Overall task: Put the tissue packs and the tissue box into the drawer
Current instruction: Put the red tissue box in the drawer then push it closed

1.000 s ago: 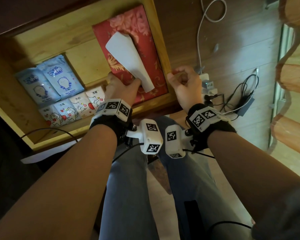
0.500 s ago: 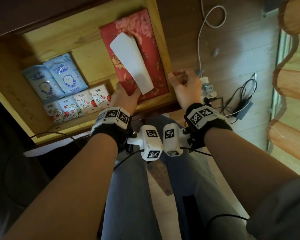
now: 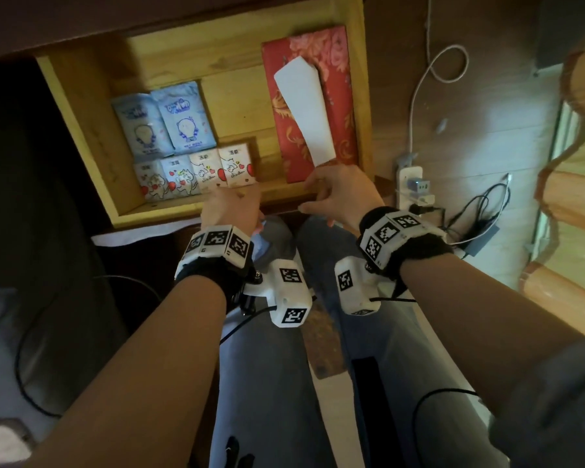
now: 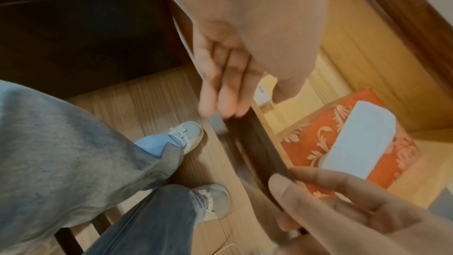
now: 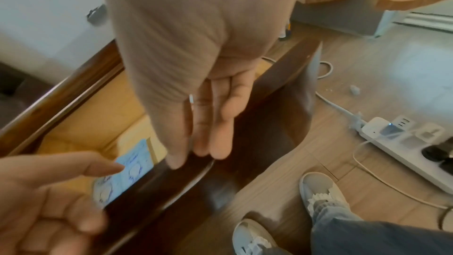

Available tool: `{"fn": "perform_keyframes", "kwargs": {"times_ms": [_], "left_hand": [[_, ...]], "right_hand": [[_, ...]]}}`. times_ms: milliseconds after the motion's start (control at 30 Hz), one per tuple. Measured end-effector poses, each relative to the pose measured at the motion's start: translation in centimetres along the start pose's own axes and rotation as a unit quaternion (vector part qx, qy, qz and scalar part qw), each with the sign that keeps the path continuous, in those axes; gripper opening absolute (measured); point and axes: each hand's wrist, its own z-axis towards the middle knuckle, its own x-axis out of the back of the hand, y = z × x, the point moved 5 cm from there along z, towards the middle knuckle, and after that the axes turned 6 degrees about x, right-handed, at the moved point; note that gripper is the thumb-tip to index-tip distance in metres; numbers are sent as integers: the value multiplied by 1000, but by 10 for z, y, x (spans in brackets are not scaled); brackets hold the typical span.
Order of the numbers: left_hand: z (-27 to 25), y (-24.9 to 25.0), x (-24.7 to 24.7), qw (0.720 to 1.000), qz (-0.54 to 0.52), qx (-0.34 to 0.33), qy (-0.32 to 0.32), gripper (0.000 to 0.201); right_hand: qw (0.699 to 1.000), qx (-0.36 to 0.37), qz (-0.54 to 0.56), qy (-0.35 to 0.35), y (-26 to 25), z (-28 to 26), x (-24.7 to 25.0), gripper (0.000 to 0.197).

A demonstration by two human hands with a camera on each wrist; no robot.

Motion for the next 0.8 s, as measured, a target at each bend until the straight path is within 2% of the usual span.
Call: {"fn": "perform_keyframes", "kwargs": {"times_ms": [67, 100, 233, 333, 467, 700, 800], "left_hand": [[1, -15, -6, 996, -24, 53, -75, 45], [0, -18, -7, 995, -26, 53, -86, 42], [-4, -17, -1, 997, -23, 15, -71, 37], [-3, -18, 2, 996, -40, -20, -77, 37], [1, -15, 13, 995, -23, -57, -72, 23], [17, 3, 44, 992, -76, -92, -28, 17], [28, 1, 54, 992, -78, -95, -17, 27]], "right_hand": [[998, -3, -59, -7, -5, -1, -6, 26], [996, -6, -88, 8, -7, -1, -8, 26], [988, -26, -140, 56, -10, -3, -11, 30], [987, -41, -128, 90, -12, -3, -12, 32], [981, -60, -107, 152, -20, 3, -8, 33], [963, -93, -52, 248, -42, 18, 7, 19], [955, -72, 6, 289, -48, 25, 7, 17]]}}
